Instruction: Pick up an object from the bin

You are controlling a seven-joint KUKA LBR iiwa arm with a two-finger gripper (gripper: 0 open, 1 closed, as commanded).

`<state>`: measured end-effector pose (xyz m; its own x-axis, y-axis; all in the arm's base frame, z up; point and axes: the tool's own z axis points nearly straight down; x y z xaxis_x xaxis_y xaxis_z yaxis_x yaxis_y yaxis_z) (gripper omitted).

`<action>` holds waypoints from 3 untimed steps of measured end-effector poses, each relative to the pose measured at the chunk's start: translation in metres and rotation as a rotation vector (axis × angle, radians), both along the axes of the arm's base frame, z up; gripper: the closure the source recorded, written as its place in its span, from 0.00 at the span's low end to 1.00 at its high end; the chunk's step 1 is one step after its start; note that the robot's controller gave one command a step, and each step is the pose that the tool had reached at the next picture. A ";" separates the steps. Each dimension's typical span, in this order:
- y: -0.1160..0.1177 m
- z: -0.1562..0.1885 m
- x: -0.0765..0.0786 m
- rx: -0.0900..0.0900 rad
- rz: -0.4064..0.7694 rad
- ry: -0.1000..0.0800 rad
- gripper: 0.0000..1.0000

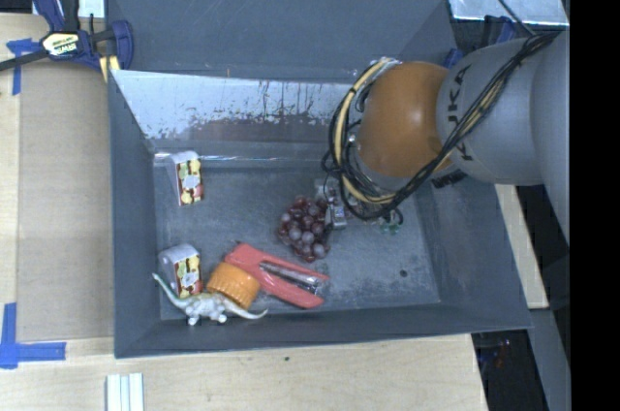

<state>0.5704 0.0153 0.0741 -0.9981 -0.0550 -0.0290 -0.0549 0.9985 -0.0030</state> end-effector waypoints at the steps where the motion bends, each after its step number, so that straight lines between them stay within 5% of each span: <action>1: 0.000 0.000 0.000 0.000 0.000 0.000 1.00; 2: 0.000 0.020 -0.004 0.000 0.000 0.011 1.00; 3: 0.000 0.054 -0.001 0.000 -0.001 -0.002 1.00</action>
Offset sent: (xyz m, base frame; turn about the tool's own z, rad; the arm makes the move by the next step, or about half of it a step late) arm 0.0001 -0.0001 0.0777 0.0000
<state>0.5698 0.0152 0.1286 -0.9980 -0.0543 -0.0313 -0.0542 0.9985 -0.0031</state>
